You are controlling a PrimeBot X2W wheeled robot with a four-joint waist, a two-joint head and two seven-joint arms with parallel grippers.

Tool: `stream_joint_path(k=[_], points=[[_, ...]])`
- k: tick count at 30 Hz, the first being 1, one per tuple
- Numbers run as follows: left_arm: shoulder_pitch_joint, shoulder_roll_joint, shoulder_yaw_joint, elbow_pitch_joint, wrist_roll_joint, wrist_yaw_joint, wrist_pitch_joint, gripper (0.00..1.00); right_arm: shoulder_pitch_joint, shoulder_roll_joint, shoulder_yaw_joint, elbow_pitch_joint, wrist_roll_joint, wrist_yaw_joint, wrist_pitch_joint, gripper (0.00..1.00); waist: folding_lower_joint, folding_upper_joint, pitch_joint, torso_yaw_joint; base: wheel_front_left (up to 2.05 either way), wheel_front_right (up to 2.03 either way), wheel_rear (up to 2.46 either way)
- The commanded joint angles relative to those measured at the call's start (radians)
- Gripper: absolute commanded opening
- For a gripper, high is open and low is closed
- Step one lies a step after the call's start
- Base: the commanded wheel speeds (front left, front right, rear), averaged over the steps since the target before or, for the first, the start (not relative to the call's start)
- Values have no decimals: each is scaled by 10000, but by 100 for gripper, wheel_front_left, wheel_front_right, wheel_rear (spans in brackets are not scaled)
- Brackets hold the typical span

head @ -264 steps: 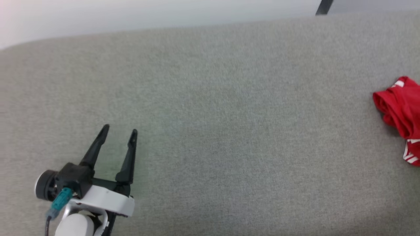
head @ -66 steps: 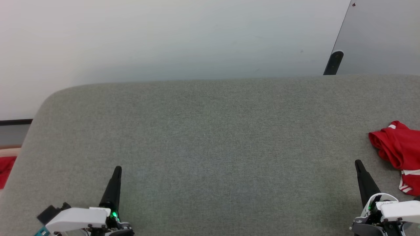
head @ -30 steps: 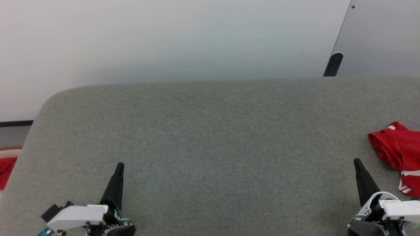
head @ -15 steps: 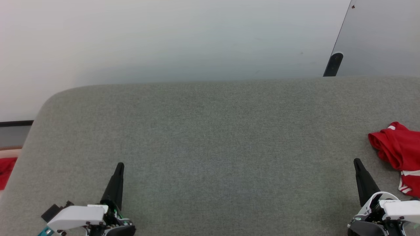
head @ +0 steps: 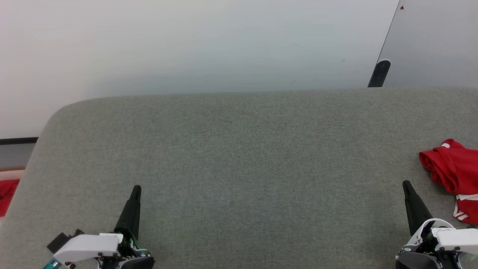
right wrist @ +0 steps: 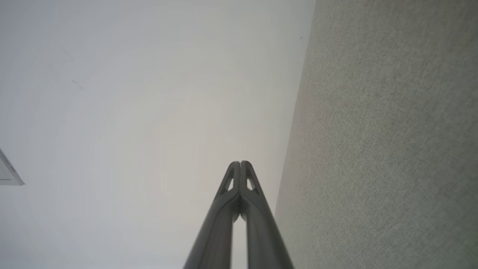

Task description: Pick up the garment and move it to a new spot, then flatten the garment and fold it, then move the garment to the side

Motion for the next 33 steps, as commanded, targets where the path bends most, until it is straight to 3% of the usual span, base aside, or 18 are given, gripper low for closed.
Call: stream_joint_path(k=[1, 33], points=[[-89, -8, 24, 8, -32, -49, 17, 0, -29, 33, 31, 6, 36, -14, -4, 0, -1, -1, 0, 0, 0, 0, 0], [-88, -8, 22, 7, -33, -44, 16, 0, -29, 33, 32, 6, 37, -14, -6, 0, -1, -1, 0, 0, 0, 0, 0]])
